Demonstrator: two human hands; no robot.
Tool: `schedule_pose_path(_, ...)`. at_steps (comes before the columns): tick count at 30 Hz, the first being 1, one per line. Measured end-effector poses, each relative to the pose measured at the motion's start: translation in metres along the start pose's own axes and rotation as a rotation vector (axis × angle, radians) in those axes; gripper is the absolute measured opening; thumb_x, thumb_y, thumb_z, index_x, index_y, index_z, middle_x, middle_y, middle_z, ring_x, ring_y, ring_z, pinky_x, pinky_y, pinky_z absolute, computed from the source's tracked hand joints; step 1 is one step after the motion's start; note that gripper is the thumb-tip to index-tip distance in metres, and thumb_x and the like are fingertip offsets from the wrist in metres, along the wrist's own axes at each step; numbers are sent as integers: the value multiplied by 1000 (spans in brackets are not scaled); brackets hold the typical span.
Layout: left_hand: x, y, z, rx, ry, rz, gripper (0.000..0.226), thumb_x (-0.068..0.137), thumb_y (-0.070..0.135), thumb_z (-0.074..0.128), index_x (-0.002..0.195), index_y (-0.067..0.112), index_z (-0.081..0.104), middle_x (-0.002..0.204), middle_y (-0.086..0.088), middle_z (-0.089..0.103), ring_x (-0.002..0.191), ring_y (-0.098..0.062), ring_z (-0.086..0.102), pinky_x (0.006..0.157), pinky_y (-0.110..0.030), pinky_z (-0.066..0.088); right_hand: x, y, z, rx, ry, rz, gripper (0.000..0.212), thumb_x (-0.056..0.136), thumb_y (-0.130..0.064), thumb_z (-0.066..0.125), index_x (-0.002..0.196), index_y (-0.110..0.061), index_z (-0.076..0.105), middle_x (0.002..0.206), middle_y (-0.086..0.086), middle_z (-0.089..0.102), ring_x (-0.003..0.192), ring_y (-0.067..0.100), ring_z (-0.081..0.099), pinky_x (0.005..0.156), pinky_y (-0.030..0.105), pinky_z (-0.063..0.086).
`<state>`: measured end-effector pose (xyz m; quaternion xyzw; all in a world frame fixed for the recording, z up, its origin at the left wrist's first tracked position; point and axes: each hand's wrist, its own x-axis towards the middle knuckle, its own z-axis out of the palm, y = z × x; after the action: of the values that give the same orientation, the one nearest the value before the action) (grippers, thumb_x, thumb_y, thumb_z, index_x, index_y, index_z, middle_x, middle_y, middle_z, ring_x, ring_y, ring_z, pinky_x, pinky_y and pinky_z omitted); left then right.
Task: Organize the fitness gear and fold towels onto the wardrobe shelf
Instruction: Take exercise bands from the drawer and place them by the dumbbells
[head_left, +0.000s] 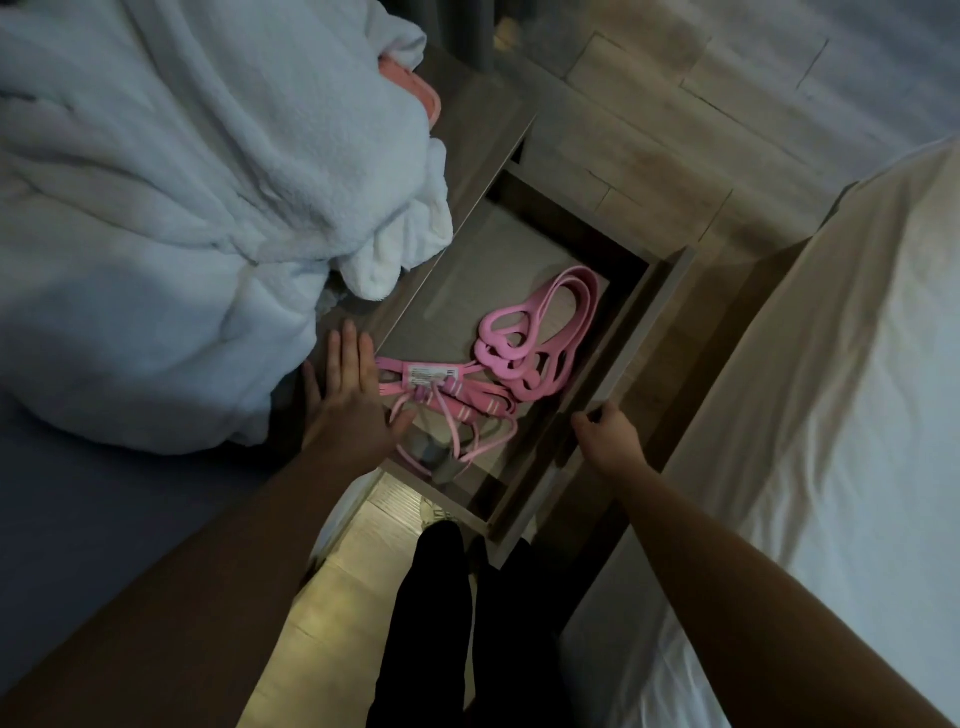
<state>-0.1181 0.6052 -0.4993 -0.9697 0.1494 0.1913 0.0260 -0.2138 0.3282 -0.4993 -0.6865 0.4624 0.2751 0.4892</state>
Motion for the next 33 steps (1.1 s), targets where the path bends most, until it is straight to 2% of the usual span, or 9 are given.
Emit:
schedule_pose_path(5, -2, 3, -4, -29, -24, -9, 97, 88, 60, 47, 154, 2, 5, 162, -17, -3, 150, -28, -6, 117, -56, 5, -3, -1, 5, -21, 44, 23, 22, 98, -24, 52, 117, -14, 48, 96, 2, 62, 86, 17, 65, 80, 39, 57)
schedule_pose_path(8, -1, 17, -14, -148, 56, -34, 78, 90, 43, 54, 151, 5, 23, 161, -15, 12, 150, -27, 5, 118, -55, 11, -6, 4, 10, -168, 208, -77, 58, 92, -25, 60, 142, -19, 31, 131, 7, 55, 111, 23, 61, 90, 47, 55)
schedule_pose_path(10, -2, 35, -19, -211, 136, 77, 61, 89, 31, 56, 143, 10, 40, 155, -13, 31, 146, -27, 22, 116, -54, 18, -3, 4, 9, -397, 375, -219, 80, 88, -29, 65, 151, -21, 16, 155, 7, 29, 140, 28, 35, 109, 53, 36)
schedule_pose_path(12, 0, 59, -23, -304, 212, 234, 39, 86, 20, 59, 123, 9, 59, 130, -10, 58, 125, -27, 50, 106, -49, 34, 4, -5, 3, -617, 444, -402, 81, 89, -33, 61, 153, -22, 12, 161, 6, 13, 149, 27, 11, 116, 52, 13)
schedule_pose_path(15, 18, 88, -23, -332, 135, 287, 12, 87, 14, 57, 93, 11, 66, 88, -4, 64, 89, -26, 58, 89, -39, 38, 27, -28, -2, -900, 388, -613, 71, 90, -32, 58, 151, -22, 24, 161, 5, 17, 149, 26, 7, 114, 52, -4)
schedule_pose_path(18, 41, 102, -11, -326, 14, 231, 11, 88, 14, 55, 89, 9, 65, 89, -10, 65, 88, -31, 58, 78, -37, 36, 51, -56, 5, -985, 228, -703, 51, 89, -23, 60, 138, -21, 48, 145, 5, 47, 138, 25, 37, 118, 47, 19)
schedule_pose_path(22, 69, 112, 16, -485, -175, -45, 16, 93, 16, 54, 97, 4, 64, 101, -18, 66, 96, -37, 61, 77, -39, 46, 83, -74, 21, -991, 48, -675, 39, 90, -16, 59, 128, -21, 59, 123, 4, 61, 113, 25, 55, 89, 39, 49)
schedule_pose_path(29, 104, 118, 60, -764, -448, -412, 40, 93, 28, 59, 105, -10, 66, 105, -26, 67, 100, -37, 64, 78, -34, 47, 123, -66, 42, -1109, -48, -624, 44, 90, -18, 62, 133, -19, 54, 131, 6, 52, 113, 25, 53, 84, 38, 52)
schedule_pose_path(33, 110, 119, 69, -956, -449, -615, 38, 89, 32, 64, 101, -3, 70, 92, -16, 72, 82, -30, 70, 69, -31, 54, 129, -62, 44, -1106, -29, -652, 47, 89, -23, 64, 135, -19, 52, 138, 4, 45, 116, 26, 49, 80, 36, 49)
